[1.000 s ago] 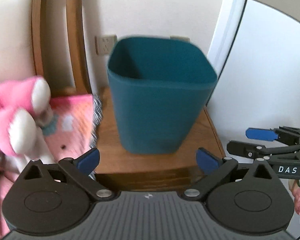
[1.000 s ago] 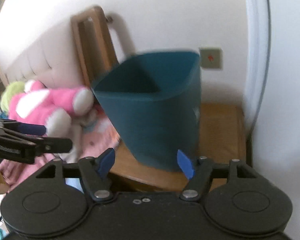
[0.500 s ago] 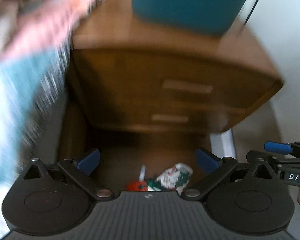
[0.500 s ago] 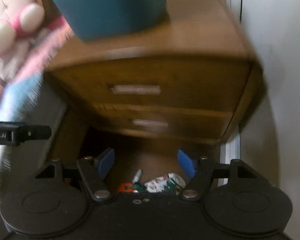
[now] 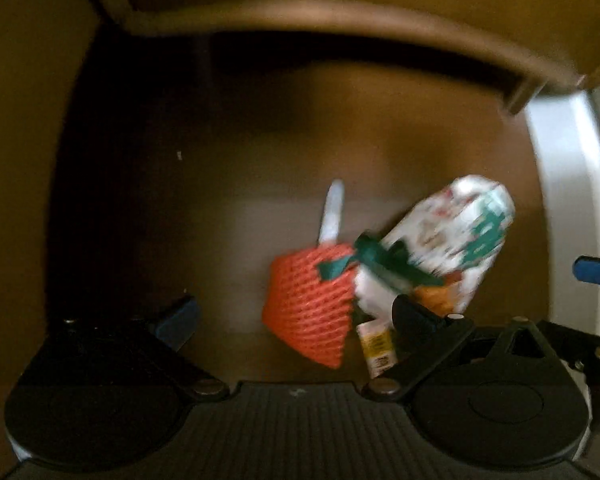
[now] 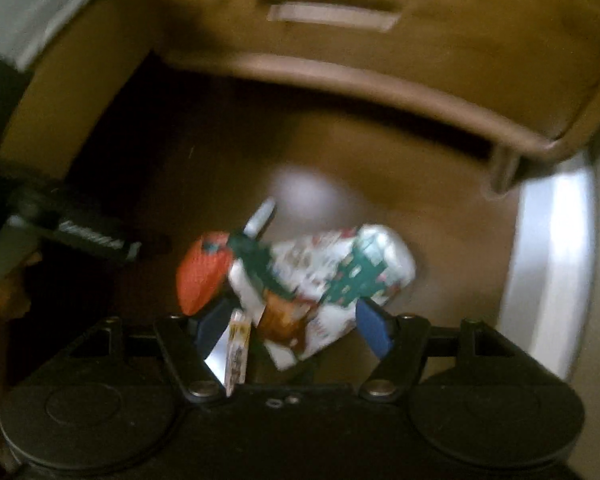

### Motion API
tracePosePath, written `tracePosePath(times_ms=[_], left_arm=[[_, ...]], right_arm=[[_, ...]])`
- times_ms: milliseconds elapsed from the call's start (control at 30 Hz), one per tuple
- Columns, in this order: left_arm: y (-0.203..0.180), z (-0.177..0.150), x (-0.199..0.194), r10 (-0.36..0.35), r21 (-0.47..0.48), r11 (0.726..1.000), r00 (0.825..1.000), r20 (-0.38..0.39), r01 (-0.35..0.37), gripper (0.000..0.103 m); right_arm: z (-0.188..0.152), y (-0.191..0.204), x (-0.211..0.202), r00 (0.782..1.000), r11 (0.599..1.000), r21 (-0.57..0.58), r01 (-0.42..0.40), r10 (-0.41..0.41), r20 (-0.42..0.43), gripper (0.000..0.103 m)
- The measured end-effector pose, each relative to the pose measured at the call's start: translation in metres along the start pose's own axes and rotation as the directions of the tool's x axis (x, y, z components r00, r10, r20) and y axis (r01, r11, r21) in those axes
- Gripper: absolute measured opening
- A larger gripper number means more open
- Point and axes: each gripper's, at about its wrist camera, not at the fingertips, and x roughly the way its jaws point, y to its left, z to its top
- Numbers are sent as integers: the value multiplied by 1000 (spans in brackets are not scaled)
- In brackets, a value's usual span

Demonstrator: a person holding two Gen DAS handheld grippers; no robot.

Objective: Collect trash
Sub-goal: 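Grasp the orange foam net with left gripper while right grasps orange snack packet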

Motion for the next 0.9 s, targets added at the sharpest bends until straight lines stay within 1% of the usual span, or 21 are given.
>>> tracePosePath(times_ms=[67, 133, 167, 233, 300, 400, 467, 567, 600, 633, 667, 700, 733, 767, 800, 833, 867, 900], left_arm=[[2, -5, 25, 4, 15, 1000, 1000, -22, -4, 103], [7, -10, 46, -10, -4, 1000, 999, -39, 10, 103], [11, -12, 56, -11, -18, 1000, 999, -49, 10, 103], [18, -16, 73, -19, -45, 999, 998, -66, 16, 103], [23, -19, 82, -14, -51, 999, 997, -74, 11, 103], [27, -23, 90, -26, -41, 999, 996, -87, 23, 103], [30, -24, 95, -43, -41, 998, 994, -97, 39, 103], [37, -26, 98, -58, -52, 997, 994, -96, 53, 102], [40, -26, 99, -55, -57, 997, 995, -84, 50, 101], [45, -25, 98, -61, -71, 996, 995, -84, 55, 97], [47, -24, 100, -71, -87, 994, 994, -88, 63, 89], [50, -22, 103, -82, -107, 992, 992, -96, 72, 84], [54, -23, 103, -87, -122, 990, 991, -106, 74, 71], [56, -23, 103, -91, -134, 988, 990, -112, 76, 63], [58, -24, 103, -95, -142, 987, 989, -112, 79, 60], [60, -24, 102, -102, -149, 985, 989, -111, 85, 52], [62, -24, 101, -101, -153, 985, 989, -111, 83, 40], [63, -24, 101, -90, -153, 986, 990, -113, 72, 35]], right_arm=[[-6, 3, 19, 1000, 1000, -2, -9, 9, -25, 69], [-10, 5, 42, 998, 1000, 4, -24, 24, -66, 68], [-11, 8, 53, 997, 1000, -6, -18, 17, -81, 68], [-15, 13, 64, 995, 1000, -13, -22, 20, -96, 68], [-16, 20, 71, 994, 999, -16, -41, 39, -97, 68], [-16, 32, 83, 993, 999, -8, -43, 42, -112, 68], [-15, 37, 95, 990, 1000, 13, -28, 29, -139, 67], [-10, 38, 110, 988, 999, 46, 8, 0, -152, 66], [-9, 38, 112, 988, 998, 55, 16, -8, -154, 65], [-7, 37, 114, 988, 998, 60, 24, -15, -155, 62], [-6, 37, 115, 987, 997, 61, 35, -25, -156, 53], [-6, 35, 117, 987, 997, 66, 45, -34, -158, 48], [-7, 34, 118, 986, 995, 80, 54, -41, -161, 40], [-7, 30, 120, 986, 994, 94, 53, -37, -164, 35], [-8, 28, 120, 986, 993, 102, 55, -37, -165, 32], [-10, 26, 119, 985, 993, 104, 59, -41, -165, 20], [-11, 25, 118, 985, 993, 102, 60, -43, -165, 8], [-13, 24, 117, 985, 993, 98, 60, -44, -164, 5]])
